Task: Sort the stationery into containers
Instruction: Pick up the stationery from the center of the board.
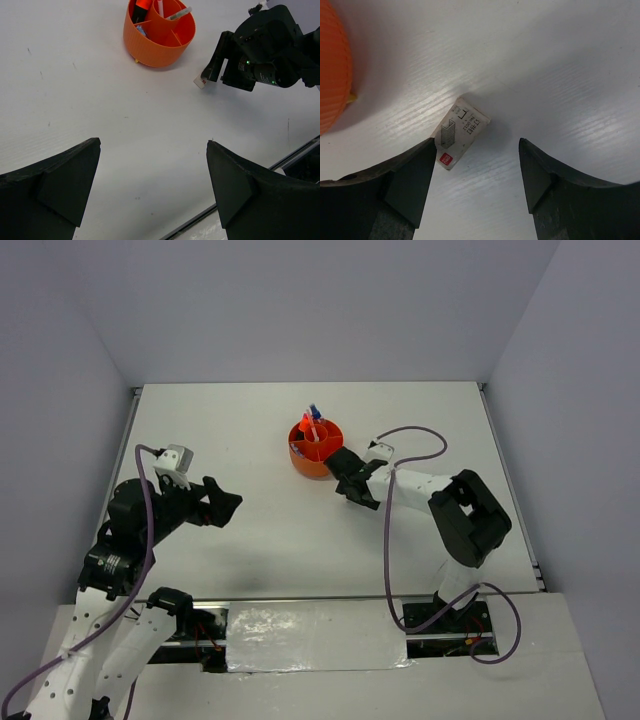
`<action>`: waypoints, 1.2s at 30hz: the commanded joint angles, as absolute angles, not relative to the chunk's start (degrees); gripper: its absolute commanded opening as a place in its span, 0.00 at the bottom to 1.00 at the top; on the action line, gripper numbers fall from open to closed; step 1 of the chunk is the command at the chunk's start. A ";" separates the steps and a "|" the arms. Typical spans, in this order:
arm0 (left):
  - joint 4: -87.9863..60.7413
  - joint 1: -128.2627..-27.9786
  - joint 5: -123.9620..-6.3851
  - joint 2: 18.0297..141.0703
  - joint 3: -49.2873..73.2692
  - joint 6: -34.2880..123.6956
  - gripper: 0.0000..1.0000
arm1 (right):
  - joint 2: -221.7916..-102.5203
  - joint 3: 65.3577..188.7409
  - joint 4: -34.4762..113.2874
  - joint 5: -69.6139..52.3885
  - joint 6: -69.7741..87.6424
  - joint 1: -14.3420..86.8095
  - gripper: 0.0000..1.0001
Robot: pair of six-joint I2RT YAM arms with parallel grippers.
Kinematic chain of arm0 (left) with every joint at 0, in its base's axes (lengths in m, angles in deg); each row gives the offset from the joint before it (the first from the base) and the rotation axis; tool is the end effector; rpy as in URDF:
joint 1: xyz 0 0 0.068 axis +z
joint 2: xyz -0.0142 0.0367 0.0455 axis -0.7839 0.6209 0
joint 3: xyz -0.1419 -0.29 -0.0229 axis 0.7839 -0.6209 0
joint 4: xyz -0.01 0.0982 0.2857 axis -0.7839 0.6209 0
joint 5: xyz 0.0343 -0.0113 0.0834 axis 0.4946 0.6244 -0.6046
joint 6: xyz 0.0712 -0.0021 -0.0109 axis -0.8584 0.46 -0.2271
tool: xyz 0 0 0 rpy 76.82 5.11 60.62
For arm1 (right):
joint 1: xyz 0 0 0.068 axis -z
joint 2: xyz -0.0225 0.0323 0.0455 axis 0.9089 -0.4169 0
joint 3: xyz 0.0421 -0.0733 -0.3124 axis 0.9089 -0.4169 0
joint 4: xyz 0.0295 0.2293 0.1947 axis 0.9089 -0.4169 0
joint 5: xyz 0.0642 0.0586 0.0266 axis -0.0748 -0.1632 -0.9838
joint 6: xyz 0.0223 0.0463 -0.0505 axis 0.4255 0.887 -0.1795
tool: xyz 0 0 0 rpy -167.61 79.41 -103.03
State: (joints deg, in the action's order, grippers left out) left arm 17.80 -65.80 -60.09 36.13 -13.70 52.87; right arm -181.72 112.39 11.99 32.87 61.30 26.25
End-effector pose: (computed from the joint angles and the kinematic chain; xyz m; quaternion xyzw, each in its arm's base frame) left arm 0.1355 -0.0484 0.3775 0.0326 0.7896 -0.2648 0.5526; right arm 0.3200 0.2174 0.1723 0.2190 0.9144 -0.0467 0.3371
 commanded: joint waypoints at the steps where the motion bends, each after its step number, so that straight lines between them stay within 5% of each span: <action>1: 15.38 -65.86 -59.72 35.35 -14.04 53.08 0.99 | -181.97 115.05 10.29 37.09 67.77 25.55 0.74; 14: 15.29 -65.86 -59.72 34.82 -14.04 53.07 0.99 | -186.98 117.07 8.79 37.70 73.14 25.55 0.71; 17: 15.29 -65.86 -59.64 34.82 -14.12 53.08 0.99 | -187.77 116.28 11.00 36.73 73.05 25.46 0.66; 23: 15.20 -65.86 -59.46 34.82 -14.04 52.99 0.99 | -186.47 114.44 10.99 37.26 74.37 25.11 0.25; 29: 15.20 -65.86 -59.55 34.90 -14.12 52.99 0.99 | -180.32 111.27 15.72 36.03 71.29 24.76 0.14; 36: 15.29 -65.86 -59.55 34.99 -14.12 52.99 0.99 | -168.62 103.10 37.70 32.34 59.62 24.49 0.15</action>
State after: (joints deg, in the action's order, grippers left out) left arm 17.63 -65.80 -60.07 35.28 -13.70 52.87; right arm -173.63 104.25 23.60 33.22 66.04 25.09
